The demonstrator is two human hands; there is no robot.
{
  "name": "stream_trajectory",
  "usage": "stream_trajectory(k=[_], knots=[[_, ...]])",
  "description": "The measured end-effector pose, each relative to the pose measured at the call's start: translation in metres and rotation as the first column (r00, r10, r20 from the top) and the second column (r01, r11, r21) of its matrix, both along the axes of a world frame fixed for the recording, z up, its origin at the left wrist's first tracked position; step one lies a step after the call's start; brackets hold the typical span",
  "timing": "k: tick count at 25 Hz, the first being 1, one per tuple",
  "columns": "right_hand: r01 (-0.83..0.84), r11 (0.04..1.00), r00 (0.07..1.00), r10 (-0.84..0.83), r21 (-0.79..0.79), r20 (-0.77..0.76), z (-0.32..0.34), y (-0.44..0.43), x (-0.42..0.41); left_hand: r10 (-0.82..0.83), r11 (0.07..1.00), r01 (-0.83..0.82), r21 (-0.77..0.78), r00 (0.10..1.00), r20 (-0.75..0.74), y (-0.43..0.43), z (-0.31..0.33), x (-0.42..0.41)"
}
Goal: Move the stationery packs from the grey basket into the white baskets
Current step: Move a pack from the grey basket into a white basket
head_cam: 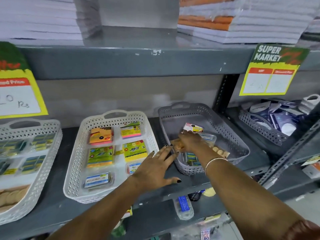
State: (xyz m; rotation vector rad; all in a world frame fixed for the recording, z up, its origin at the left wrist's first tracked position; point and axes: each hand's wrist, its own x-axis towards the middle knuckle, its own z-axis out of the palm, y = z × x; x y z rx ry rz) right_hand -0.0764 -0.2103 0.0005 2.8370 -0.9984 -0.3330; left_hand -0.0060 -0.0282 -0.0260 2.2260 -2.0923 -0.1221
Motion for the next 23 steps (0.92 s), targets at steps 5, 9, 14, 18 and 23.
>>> stream_trajectory(k=[5,9,14,18,23], knots=[[-0.071,0.997,0.997,0.071,0.007,0.017,0.003,-0.007,0.008,0.0,1.0,-0.001,-0.01,1.0,-0.006,0.001,0.0,-0.002],[-0.084,0.994,0.996,0.084,0.073,0.007,0.014,-0.013,0.012,0.006,1.0,-0.006,0.004,1.0,-0.01,0.001,0.001,-0.003],[0.007,0.995,0.994,-0.018,0.099,0.112,0.035,-0.027,0.016,0.042,0.999,-0.043,-0.033,0.999,-0.021,0.004,0.006,-0.004],[-0.038,0.988,0.982,0.009,0.153,0.186,0.059,-0.03,0.032,0.199,0.97,-0.201,-0.134,0.98,-0.027,0.037,0.022,0.023],[-0.285,0.958,0.938,0.285,-0.029,0.199,0.093,0.044,0.094,0.418,0.903,-0.408,-0.131,0.906,0.06,0.147,0.048,0.098]])
